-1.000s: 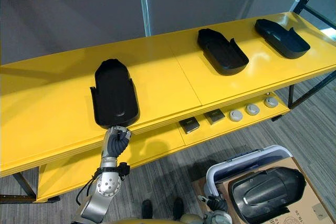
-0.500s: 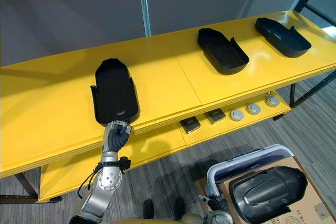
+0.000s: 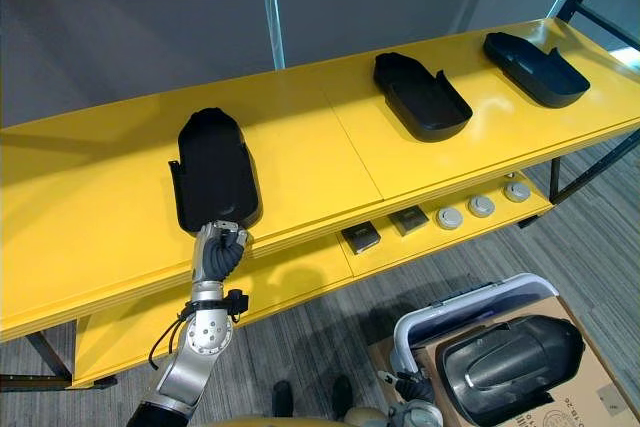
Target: Walk over and take plastic housings, then place them on the shelf
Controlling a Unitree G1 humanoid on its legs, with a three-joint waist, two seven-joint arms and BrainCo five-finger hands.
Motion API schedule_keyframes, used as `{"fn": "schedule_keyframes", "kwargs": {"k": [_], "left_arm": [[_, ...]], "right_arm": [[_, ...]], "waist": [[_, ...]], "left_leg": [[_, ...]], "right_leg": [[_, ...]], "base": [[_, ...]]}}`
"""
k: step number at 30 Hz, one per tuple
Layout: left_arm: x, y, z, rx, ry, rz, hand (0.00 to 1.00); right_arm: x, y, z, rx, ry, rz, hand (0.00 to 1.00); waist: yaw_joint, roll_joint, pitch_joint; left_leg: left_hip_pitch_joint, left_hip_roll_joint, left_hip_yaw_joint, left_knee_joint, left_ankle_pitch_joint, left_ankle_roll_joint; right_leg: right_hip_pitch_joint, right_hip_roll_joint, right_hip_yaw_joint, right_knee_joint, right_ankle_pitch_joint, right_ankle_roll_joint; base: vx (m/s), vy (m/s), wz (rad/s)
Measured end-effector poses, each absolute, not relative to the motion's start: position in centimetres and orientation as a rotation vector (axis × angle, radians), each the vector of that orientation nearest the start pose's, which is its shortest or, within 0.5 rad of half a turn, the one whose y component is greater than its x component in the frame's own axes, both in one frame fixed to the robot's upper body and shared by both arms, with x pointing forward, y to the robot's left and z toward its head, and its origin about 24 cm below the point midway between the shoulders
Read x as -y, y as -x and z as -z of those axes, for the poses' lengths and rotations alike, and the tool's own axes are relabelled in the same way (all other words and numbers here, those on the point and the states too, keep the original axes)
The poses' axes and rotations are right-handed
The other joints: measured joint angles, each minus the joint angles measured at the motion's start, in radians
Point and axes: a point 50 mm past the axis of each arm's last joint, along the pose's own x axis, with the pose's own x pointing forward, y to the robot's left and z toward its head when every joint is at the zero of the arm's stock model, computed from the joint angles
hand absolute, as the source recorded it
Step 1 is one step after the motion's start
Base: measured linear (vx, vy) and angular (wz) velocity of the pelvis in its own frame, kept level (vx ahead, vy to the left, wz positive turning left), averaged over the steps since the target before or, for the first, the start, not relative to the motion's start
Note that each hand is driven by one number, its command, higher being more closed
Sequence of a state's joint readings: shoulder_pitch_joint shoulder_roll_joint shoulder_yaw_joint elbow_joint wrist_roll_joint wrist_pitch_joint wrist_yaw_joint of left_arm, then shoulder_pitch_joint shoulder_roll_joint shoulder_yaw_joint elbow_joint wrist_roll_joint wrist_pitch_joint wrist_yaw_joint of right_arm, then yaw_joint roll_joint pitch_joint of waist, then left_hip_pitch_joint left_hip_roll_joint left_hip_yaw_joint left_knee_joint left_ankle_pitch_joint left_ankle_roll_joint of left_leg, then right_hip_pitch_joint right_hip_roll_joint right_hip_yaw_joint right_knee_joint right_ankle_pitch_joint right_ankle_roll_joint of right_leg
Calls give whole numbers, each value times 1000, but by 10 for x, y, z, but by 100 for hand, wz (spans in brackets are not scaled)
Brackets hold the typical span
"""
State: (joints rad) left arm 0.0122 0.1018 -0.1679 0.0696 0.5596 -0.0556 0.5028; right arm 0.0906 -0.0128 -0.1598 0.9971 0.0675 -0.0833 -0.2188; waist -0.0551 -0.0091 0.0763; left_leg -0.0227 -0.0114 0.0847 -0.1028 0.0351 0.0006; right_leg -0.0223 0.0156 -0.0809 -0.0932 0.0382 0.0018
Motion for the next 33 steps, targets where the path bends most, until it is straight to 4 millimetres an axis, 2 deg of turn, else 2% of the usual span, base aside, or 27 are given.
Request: {"fn": "schedule_keyframes", "kwargs": {"k": [3,10,18,24,33], "left_arm": [[-152,-249,-36,150,-649,-301,100],[-151,-266,-40,152,-668,-298,100],[-167,-285,-43,131,-733,-325,100],[-173,-299,-52,137,-761,-321,100],[-177,-300,-57,143,-739,-332,100]], "right_arm": [[190,-106,155,-1001,-18,419,0],[190,-105,155,-1003,-31,430,0],[190,-108,154,-996,-33,426,0],[191,-109,154,-994,-40,421,0],[191,-109,154,-993,-44,416,0]], "waist": [[-18,0,0],[-21,0,0],[-42,1,1],[-43,1,1],[-44,0,2]], "left_leg": [[0,0,3,0,0,0],[2,3,14,0,0,-1],[7,5,32,0,-1,-1],[8,6,39,0,-1,-2],[8,5,37,0,-2,-3]], "right_leg": [[0,0,2,-1,1,-1],[2,2,7,-5,3,-4],[0,4,24,-5,10,-10],[-2,4,29,-5,11,-10],[-2,4,27,-5,11,-10]], "base": [[0,0,0],[0,0,-1],[-14,8,-6],[-7,4,-2],[-1,4,0]]}}
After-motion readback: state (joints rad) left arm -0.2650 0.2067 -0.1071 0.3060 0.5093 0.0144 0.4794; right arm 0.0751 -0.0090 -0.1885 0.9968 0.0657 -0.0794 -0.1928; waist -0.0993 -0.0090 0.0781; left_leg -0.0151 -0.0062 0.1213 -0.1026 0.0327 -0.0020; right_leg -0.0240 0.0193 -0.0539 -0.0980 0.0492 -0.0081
